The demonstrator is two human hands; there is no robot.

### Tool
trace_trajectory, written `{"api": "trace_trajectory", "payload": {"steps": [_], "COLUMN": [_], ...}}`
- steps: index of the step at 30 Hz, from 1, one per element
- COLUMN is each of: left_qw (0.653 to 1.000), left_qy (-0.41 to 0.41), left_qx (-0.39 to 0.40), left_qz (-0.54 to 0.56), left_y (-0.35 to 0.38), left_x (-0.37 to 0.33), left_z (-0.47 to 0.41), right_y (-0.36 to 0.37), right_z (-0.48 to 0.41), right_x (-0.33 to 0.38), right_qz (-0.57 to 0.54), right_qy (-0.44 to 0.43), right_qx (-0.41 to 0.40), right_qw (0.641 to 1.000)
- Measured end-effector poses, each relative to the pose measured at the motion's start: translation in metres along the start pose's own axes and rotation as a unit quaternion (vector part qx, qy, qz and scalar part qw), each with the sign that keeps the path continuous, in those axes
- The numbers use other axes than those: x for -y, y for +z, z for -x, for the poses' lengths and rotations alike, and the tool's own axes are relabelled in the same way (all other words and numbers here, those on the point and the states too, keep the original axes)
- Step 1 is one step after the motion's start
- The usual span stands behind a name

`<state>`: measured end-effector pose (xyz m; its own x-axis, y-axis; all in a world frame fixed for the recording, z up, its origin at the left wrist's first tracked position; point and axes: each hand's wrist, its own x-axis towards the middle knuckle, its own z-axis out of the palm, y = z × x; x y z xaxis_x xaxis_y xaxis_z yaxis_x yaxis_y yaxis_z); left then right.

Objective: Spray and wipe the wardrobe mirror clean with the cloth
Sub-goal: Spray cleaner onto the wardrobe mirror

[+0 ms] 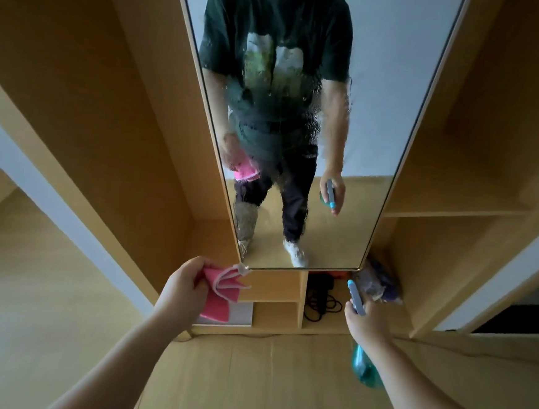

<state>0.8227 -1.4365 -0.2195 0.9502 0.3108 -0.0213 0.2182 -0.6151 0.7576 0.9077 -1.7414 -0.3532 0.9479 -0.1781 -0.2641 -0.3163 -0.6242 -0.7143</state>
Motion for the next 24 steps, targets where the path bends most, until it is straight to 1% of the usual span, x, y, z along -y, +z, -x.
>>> {"api": "trace_trajectory", "payload": {"steps": [4, 8, 10, 14, 18, 24], "left_qw": [1.000, 1.000, 1.000, 1.000, 1.000, 1.000], "left_qy": [-0.002, -0.002, 0.001, 0.005, 0.000, 0.001], "left_qx": [0.003, 0.003, 0.004, 0.005, -0.002, -0.010], "left_qz": [0.003, 0.009, 0.005, 0.001, 0.003, -0.005], "left_y": [0.001, 0.001, 0.001, 0.001, -0.003, -0.013], "left_x": [0.000, 0.000, -0.001, -0.002, 0.001, 0.004], "left_z": [0.000, -0.001, -0.001, -0.001, 0.000, 0.007], "right_y": [0.001, 0.000, 0.000, 0.005, 0.016, 0.039], "right_z": [-0.001, 0.003, 0.004, 0.005, 0.011, 0.022], "right_x": [0.002, 0.005, 0.010, 0.020, 0.035, 0.054], "right_qz": [0.004, 0.014, 0.009, -0.011, -0.010, -0.008], "right_qy": [-0.005, -0.027, -0.039, -0.107, -0.143, -0.169], "right_qx": [-0.011, -0.026, -0.014, 0.033, 0.072, 0.108], "right_qw": [1.000, 0.999, 0.999, 0.994, 0.987, 0.980]}}
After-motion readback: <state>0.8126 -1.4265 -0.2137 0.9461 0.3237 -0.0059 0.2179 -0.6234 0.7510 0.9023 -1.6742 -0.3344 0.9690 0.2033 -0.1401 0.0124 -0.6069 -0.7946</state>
